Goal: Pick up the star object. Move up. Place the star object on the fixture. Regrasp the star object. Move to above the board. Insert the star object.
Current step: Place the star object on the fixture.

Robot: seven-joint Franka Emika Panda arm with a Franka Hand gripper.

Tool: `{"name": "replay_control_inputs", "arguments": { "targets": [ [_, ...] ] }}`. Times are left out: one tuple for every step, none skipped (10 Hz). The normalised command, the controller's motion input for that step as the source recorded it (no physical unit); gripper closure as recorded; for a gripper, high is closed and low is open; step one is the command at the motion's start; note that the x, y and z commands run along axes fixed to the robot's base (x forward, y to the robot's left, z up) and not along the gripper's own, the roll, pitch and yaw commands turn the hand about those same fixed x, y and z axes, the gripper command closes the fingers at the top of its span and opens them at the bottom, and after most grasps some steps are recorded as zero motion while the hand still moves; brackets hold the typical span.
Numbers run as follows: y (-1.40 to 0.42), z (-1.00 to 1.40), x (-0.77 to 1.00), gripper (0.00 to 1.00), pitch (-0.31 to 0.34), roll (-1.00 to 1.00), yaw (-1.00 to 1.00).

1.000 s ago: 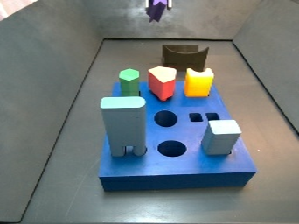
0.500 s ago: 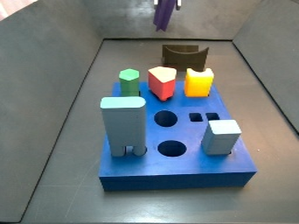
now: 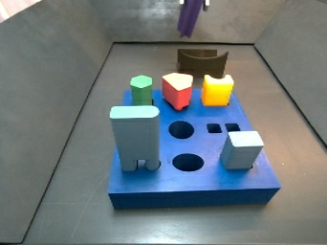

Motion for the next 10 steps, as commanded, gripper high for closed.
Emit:
{"name": "replay_control_inputs", "arguments": {
  "targets": [
    [0.02,-0.02,0.56,1.0,-0.03,-0.14,-0.07],
    [0.02,-0.02,0.48,1.0,-0.017,-0.14,-0.06],
    [0.02,-0.02,0.43,1.0,-0.007,-0.14,-0.04],
    [0.02,-0.02,0.38,1.0,0.002,-0.14,-0.04],
    [0.02,-0.02,0.33,1.0,0.015,-0.14,-0.03],
    [0.02,-0.02,0.27,1.0,0.036,-0.13,-0.03],
    [0.12,-1.0,0.19,1.0,0.048,-0.13,-0.02],
    [0.11,-1.0,0.17,1.0,0.049,-0.13,-0.03],
    [0.1,-1.0,0.18,1.0,0.037,-0.12,-0.06],
    [0.1,-1.0,0.17,1.0,0.03,-0.12,-0.07]
  ]
}}
